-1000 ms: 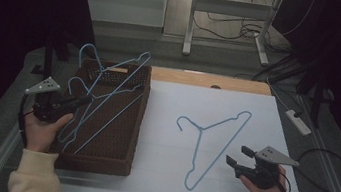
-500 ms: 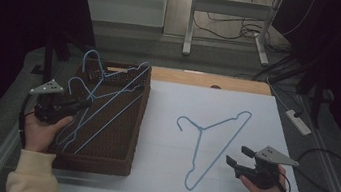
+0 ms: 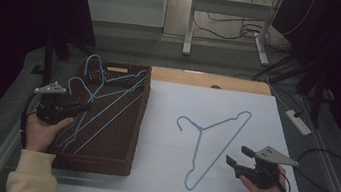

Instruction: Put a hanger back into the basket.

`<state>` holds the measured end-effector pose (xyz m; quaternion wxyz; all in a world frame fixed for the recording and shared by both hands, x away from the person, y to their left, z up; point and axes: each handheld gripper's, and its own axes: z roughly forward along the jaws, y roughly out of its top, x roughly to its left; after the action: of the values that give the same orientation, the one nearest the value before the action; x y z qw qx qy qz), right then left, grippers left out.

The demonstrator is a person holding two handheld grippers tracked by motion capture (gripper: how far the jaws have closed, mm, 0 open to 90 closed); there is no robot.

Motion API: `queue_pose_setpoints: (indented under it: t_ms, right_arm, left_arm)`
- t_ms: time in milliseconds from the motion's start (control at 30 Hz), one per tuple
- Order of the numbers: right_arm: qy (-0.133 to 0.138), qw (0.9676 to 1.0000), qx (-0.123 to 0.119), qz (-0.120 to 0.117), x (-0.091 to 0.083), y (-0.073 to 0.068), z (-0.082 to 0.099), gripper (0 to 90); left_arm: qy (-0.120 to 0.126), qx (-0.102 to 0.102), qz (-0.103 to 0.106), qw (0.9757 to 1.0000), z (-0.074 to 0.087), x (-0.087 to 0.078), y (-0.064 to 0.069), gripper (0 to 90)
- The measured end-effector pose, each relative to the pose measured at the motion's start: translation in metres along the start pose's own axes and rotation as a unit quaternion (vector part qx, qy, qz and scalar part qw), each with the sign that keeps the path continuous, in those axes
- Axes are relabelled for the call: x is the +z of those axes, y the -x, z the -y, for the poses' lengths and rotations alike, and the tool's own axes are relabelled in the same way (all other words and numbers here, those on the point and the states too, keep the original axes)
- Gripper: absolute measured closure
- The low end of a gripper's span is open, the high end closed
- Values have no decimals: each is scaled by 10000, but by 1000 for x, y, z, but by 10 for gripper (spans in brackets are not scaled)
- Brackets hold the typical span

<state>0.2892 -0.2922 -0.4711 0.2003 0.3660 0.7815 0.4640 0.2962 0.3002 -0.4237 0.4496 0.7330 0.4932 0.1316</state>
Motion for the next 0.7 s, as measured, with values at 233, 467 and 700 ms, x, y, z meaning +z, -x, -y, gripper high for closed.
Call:
queue_pose_setpoints:
  t_ms: [233, 467, 700]
  right_arm:
    - [4, 10000, 4, 0, 0, 0, 0, 307]
    - [-17, 10000, 5, 5, 0, 0, 0, 307]
    - [-13, 10000, 7, 21, 0, 0, 0, 307]
  left_arm:
    - [-258, -161, 62, 9995, 5, 12, -6, 867]
    - [-476, -176, 87, 9987, 7, 20, -8, 867]
    - [-657, -454, -146, 9967, 12, 25, -14, 865]
